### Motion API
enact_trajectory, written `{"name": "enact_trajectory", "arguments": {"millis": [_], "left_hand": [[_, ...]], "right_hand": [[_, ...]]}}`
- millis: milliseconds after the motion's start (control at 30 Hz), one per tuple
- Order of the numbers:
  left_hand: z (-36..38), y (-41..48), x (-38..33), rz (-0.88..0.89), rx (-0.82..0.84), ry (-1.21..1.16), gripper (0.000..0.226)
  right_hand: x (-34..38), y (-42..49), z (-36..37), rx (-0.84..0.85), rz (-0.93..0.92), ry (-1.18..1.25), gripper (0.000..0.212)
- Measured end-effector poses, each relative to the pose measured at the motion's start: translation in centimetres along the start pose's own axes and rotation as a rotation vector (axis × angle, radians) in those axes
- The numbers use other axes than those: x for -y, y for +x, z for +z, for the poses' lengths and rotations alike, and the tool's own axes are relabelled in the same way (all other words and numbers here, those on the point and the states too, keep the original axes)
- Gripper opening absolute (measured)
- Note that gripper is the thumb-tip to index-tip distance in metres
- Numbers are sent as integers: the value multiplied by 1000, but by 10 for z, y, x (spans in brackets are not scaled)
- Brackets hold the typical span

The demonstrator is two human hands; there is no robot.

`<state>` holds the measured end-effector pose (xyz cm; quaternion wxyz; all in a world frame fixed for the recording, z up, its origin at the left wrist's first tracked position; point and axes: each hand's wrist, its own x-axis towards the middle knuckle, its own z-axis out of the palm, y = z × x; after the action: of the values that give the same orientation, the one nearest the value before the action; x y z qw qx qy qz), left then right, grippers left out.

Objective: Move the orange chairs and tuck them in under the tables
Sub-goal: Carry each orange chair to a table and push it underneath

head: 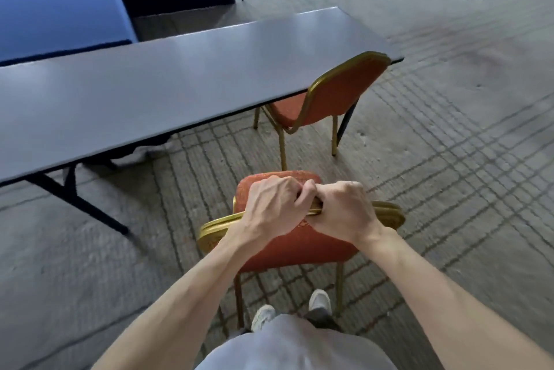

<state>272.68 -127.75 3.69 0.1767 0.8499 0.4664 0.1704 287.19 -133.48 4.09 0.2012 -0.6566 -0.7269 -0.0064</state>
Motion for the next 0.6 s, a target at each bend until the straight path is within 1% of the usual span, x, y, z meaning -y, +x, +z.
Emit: {"name": "enact_trajectory", "arguments": {"millis": [100, 233, 333, 400, 467, 600], "left_hand": [[16, -4, -1, -53, -13, -18, 63], [38, 14, -12, -131, -27, 4, 61], [54, 22, -13, -217, 6, 55, 61], [64, 25, -18, -291, -18, 76, 61], [68, 31, -23, -345, -40, 81, 61], [61, 57, -33, -424, -115, 110, 64]], "right_hand": [[-13, 2, 12, 64, -51, 42, 13], [-47, 18, 19, 194, -103, 52, 12], [-63, 28, 25, 323, -163, 41, 18], [-75, 32, 29, 389, -253, 45, 21], [-88, 43, 33, 405, -313, 68, 22], [-104, 74, 29, 447, -349, 83, 27]]}}
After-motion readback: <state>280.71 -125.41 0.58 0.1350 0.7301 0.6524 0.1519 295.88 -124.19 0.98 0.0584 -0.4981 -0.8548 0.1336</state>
